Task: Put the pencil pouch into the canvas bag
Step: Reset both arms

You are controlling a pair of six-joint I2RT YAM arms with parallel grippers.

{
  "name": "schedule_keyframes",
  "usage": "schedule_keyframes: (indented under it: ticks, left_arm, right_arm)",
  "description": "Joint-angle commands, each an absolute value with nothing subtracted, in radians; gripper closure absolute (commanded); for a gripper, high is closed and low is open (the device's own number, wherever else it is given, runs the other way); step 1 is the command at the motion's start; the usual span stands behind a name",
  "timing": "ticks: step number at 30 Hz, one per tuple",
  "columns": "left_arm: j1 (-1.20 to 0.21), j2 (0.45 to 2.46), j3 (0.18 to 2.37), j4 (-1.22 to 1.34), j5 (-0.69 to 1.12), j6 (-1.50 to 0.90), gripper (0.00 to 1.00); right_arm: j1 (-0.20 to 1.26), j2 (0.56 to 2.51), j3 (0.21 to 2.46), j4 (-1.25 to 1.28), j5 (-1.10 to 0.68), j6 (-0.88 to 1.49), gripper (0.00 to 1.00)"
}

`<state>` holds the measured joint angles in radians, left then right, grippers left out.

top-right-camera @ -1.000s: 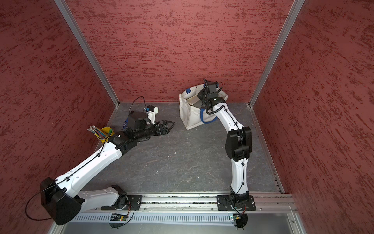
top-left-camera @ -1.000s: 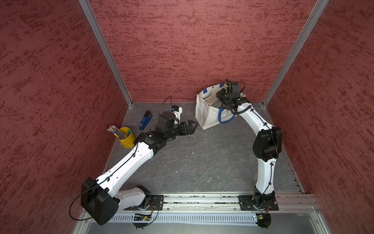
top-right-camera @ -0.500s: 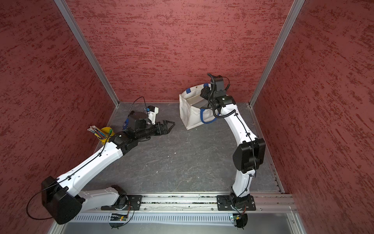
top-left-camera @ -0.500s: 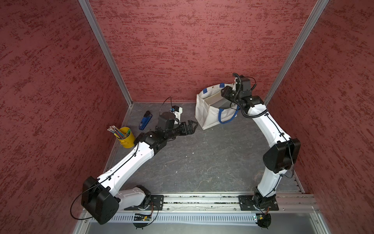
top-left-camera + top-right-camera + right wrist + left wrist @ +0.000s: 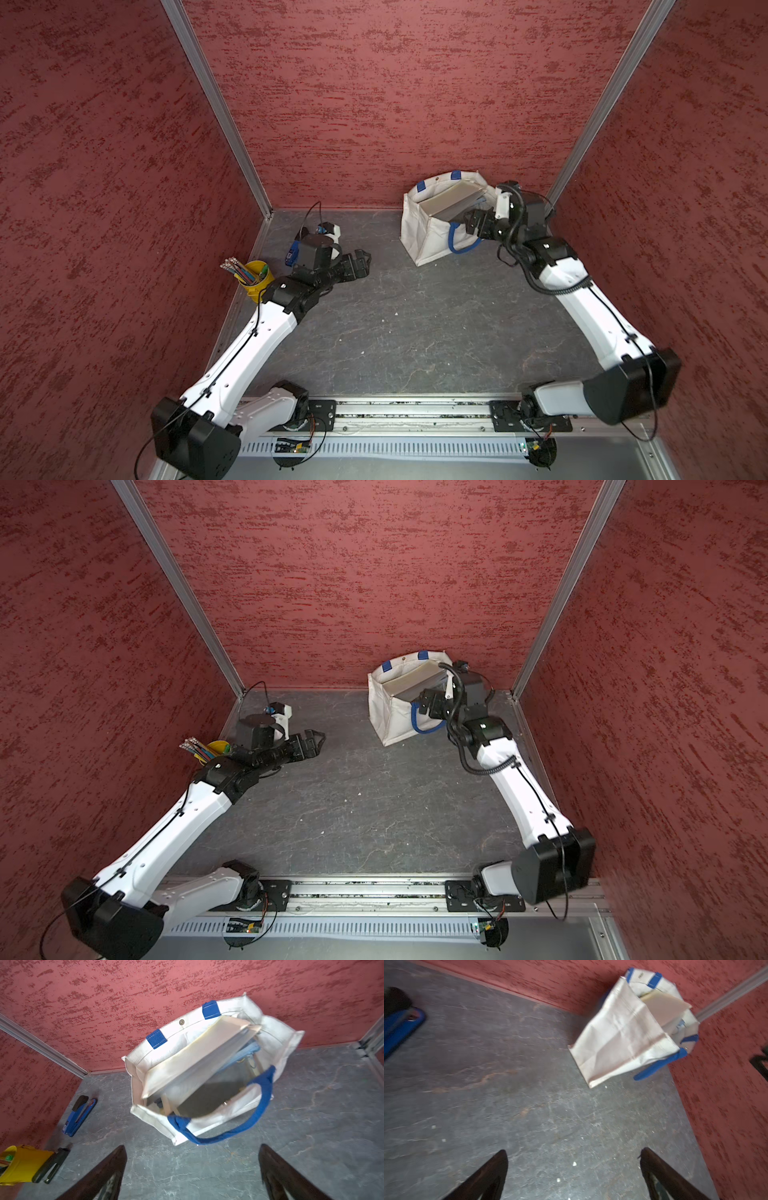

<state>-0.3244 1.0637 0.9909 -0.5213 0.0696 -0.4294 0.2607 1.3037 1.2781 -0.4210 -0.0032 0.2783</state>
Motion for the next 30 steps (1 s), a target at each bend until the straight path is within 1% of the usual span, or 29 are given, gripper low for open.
schedule_keyframes:
  ticks: [1, 3, 7, 9, 11, 12, 14, 17, 18, 19, 21, 24, 26, 28, 30]
  left_arm:
    - [-0.222, 1.033, 0.917, -0.559, 0.097, -0.389, 0.01]
    - [-0.172, 1.013, 0.869, -0.534, 0.084, -0.394, 0.01]
    - [-0.113, 0.983, 0.766, -0.455, -0.027, -0.386, 0.01]
    - [-0.109, 0.993, 0.735, -0.405, -0.122, -0.357, 0.01]
    - [-0.111, 1.011, 0.693, -0.325, -0.205, -0.274, 0.01]
    - [-0.109, 1.026, 0.673, -0.282, -0.258, -0.253, 0.01]
    - [-0.096, 1.053, 0.64, -0.207, -0.306, -0.214, 0.01]
    - [-0.08, 1.074, 0.554, -0.015, -0.29, -0.14, 0.01]
    - [-0.076, 1.083, 0.519, 0.062, -0.279, -0.117, 0.01]
    - [-0.069, 1.098, 0.483, 0.138, -0.278, -0.106, 0.01]
    - [-0.053, 1.127, 0.424, 0.274, -0.245, -0.089, 0.01]
    - [-0.02, 1.204, 0.354, 0.486, -0.153, -0.071, 0.01]
    - [0.001, 1.266, 0.378, 0.54, -0.105, -0.053, 0.0]
    - [0.026, 1.334, 0.392, 0.648, -0.045, -0.048, 0.01]
    - [0.043, 1.406, 0.432, 0.673, 0.009, -0.028, 0.01]
  right_arm:
    - [0.25, 1.182, 1.081, -0.286, 0.119, 0.259, 0.01]
    - [0.224, 1.111, 0.947, -0.23, 0.186, 0.29, 0.01]
    - [0.129, 1.002, 0.702, -0.074, 0.216, 0.332, 0.01]
    - [0.087, 0.998, 0.632, -0.011, 0.234, 0.337, 0.01]
    - [0.068, 1.014, 0.582, 0.055, 0.309, 0.347, 0.01]
    - [0.067, 1.021, 0.545, 0.121, 0.345, 0.33, 0.01]
    - [0.051, 1.016, 0.446, 0.311, 0.341, 0.283, 0.01]
    - [0.043, 1.03, 0.268, 0.729, 0.217, 0.04, 0.01]
    - [0.042, 1.068, 0.23, 0.852, 0.219, 0.004, 0.01]
    - [0.036, 1.117, 0.238, 0.876, 0.239, -0.004, 0.01]
    - [0.022, 1.207, 0.28, 0.836, 0.232, -0.005, 0.01]
    - [0.012, 1.341, 0.231, 1.06, 0.184, 0.017, 0.01]
    - [0.006, 1.403, 0.243, 1.111, 0.175, 0.005, 0.01]
    - [0.0, 1.506, 0.221, 1.248, 0.149, -0.001, 0.01]
    - [0.0, 1.558, 0.212, 1.302, 0.117, -0.018, 0.01]
